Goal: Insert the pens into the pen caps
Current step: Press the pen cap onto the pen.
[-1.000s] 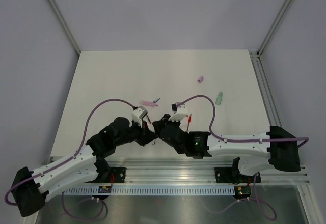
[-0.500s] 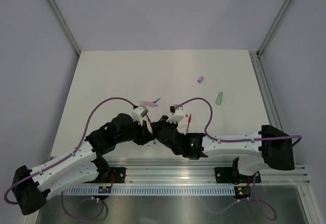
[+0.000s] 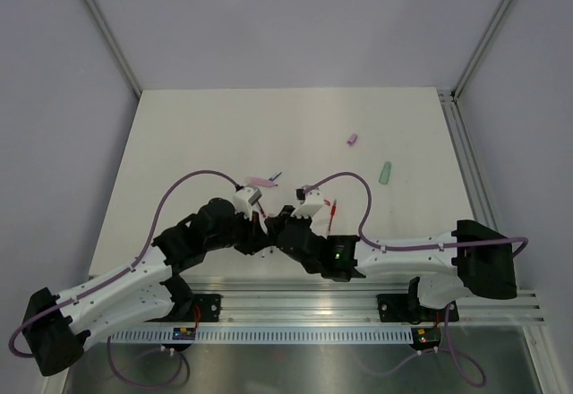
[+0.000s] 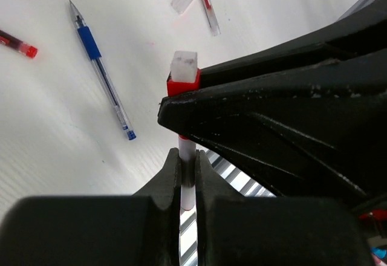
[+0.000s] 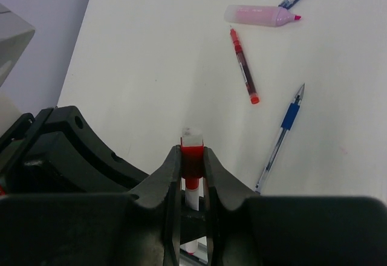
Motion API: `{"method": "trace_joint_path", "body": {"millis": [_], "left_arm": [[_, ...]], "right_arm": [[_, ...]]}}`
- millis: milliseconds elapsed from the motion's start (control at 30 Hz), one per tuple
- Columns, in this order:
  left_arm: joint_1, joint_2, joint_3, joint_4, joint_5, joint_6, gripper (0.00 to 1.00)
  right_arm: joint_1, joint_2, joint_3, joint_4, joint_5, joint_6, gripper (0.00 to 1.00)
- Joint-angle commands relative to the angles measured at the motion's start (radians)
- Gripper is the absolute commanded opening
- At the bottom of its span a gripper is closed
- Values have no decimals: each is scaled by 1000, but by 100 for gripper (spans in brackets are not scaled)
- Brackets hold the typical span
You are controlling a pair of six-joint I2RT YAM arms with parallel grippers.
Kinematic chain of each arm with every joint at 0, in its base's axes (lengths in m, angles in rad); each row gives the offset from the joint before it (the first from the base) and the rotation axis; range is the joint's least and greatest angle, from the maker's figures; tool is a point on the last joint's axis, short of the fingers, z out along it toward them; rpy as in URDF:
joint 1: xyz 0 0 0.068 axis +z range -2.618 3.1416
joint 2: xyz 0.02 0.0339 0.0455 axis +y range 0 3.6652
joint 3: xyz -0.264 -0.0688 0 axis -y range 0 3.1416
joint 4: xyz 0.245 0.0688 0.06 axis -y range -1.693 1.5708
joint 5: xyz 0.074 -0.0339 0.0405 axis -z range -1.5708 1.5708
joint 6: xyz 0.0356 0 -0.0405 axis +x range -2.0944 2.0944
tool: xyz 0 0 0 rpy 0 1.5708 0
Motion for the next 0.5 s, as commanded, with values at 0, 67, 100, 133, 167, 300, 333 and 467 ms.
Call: {"method": "trace_joint_path", "body": {"millis": [0,67,100,133,167,300,333,467], "left_arm": [[38,-57,188,782,-130,30,0],[38,-56,171,828,-110,14,0],[38,-44,163,836,-92,6,0],[37,-33,154,840,-82,-2,0],[37,-22,149,845,-76,-12,0],[34,-13,87,885,-30,-46,0],[32,-14,65,880,-24,-48,0],[15,-20,-2,889,21,-78,0]], "right_arm": [[86,2,-141,-158,-404,121,0],[69,-12,-177,-126,-419,129,0],[70,-2,-168,-118,-424,110,0],[70,7,-151,-113,-428,98,0],[69,23,-107,-119,-427,84,0],[66,24,-60,-133,-398,31,0],[54,12,-57,-136,-386,21,0],[-34,-101,-46,-138,-375,-58,0]]}}
